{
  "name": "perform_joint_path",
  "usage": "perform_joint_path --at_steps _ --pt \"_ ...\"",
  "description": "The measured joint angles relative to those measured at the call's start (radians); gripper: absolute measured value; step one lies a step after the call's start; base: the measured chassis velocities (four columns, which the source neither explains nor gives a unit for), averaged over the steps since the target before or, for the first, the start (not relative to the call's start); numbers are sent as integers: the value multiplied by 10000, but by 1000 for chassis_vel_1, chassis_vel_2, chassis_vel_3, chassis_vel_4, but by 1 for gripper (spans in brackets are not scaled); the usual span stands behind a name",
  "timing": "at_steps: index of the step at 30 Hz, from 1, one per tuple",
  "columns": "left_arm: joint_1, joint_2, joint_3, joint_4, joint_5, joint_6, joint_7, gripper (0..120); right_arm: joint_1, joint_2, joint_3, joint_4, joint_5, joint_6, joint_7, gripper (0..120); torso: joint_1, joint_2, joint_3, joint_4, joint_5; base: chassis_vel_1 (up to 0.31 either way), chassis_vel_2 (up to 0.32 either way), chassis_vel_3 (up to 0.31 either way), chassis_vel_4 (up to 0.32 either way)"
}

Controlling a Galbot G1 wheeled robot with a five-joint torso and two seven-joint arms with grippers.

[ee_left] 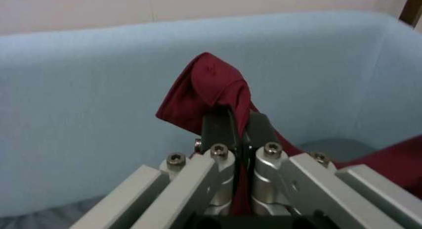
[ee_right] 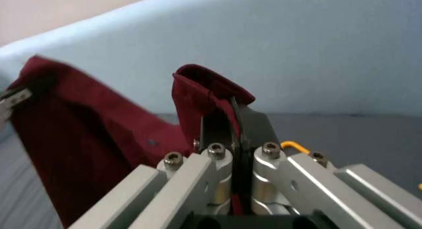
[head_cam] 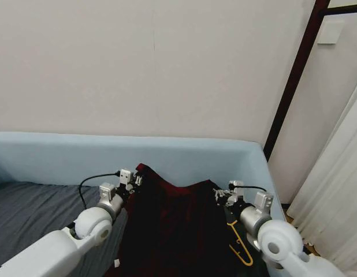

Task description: Pick up the clothes from the sofa and hang them on the clothes hanger.

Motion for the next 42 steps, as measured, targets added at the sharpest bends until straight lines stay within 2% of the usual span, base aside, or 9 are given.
perform_joint_path --at_steps 10,22,26,28,31,33,35,41,42 --pt "197 -391 -27 973 457 -263 349 0 112 299 -319 -1206 -507 210 -235 0 0 1 -1 -1 1 0 0 0 0" --pt "643 -804 -77 1303 901 -444 379 0 -406 780 -531 -1716 -1290 271 -352 0 0 1 -2 -1 1 0 0 0 0" --pt "719 -876 -79 1375 1007 -475 373 0 -993 688 -591 -1325 -1870 267 -494 20 -1 2 -3 -2 1 0 0 0 0" --pt "731 -898 -69 1398 1033 -488 373 0 -1136 662 -614 -1265 -2168 278 -540 22 -1 2 -3 -1 1 0 0 0 0" --pt "747 -975 -39 1429 1053 -489 356 0 -1395 655 -548 -1245 -2746 350 -563 35 -1 2 -3 -2 1 0 0 0 0" --pt "747 -979 -35 1428 1054 -489 354 0 -1403 651 -540 -1254 -2777 361 -563 35 -1 3 -3 -2 2 0 0 0 0" --pt "747 -996 -9 1429 1058 -489 339 0 -1448 596 -489 -1320 -2979 425 -513 48 -1 2 -3 -1 2 0 0 0 0" --pt "735 -1021 74 1441 1061 -478 298 0 -1714 55 196 -1149 -2533 490 -437 72 -1 2 -3 0 1 0 0 0 0" --pt "735 -1021 74 1441 1061 -478 298 0 -1714 55 196 -1149 -2533 490 -437 72 -1 2 -3 0 1 0 0 0 0"
